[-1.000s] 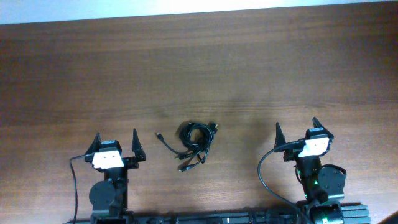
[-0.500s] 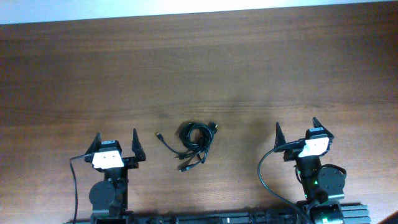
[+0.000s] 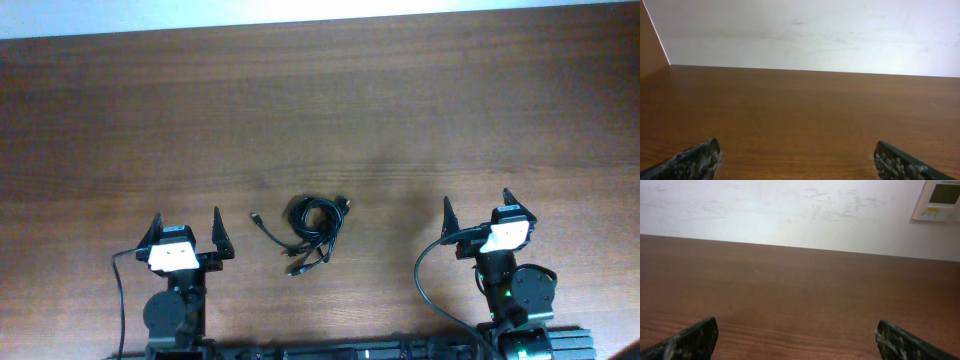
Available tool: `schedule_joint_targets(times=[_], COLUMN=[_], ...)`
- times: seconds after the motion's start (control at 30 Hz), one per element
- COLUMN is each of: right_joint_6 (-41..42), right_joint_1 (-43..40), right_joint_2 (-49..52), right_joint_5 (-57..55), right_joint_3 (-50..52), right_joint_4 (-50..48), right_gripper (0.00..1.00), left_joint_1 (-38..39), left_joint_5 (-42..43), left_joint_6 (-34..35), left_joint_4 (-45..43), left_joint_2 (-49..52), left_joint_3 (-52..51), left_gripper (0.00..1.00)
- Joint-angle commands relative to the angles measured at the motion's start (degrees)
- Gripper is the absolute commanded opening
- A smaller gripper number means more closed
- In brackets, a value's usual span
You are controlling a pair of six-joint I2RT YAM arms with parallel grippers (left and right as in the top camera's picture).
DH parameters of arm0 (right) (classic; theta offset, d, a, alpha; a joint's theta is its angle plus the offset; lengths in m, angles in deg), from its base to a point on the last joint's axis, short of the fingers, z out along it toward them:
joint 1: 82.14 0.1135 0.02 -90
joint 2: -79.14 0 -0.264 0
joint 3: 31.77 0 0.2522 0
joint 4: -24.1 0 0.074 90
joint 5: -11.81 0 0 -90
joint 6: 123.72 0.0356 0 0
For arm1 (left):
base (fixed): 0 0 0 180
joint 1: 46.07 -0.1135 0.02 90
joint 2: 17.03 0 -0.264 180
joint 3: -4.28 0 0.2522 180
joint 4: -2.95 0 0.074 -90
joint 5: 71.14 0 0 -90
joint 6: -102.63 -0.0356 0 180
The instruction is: Untangle cables
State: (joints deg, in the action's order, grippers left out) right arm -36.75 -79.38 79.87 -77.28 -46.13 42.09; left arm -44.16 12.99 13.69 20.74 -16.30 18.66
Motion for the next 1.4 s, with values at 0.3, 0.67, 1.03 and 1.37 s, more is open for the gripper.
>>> schedule_joint_targets(times=[0.3,0.67,1.03,1.37], right_joint_6=[0.04,0.04,0.04,0.04], right_joint_1=[-0.17,-0.17,-0.17,-0.17], right_joint_2=[-0.55,-0.55,-0.55,-0.55], right_joint_5=[-0.96,-0.96,-0.96,-0.96], right_joint_3=[0.28,0.28,0.28,0.28], right_joint_4=[0.35,0.35,0.35,0.35], right_gripper=[0.99,0.99,0.99,0.99], left_joint_1=[0.17,0.17,0.17,0.17], left_joint_5=[1.57,5.25,8.7,11.28], left_joint_6=[-0.7,-0.7,-0.72,-0.7], left_joint_4=[-0.59,0.31,10.19,13.38], left_joint_2=[-0.44,-0.42,2.29,18.36], left_joint_3=[-0.09,0.68,7.91,19.67], left_gripper=[0.99,0.99,0.99,0.99])
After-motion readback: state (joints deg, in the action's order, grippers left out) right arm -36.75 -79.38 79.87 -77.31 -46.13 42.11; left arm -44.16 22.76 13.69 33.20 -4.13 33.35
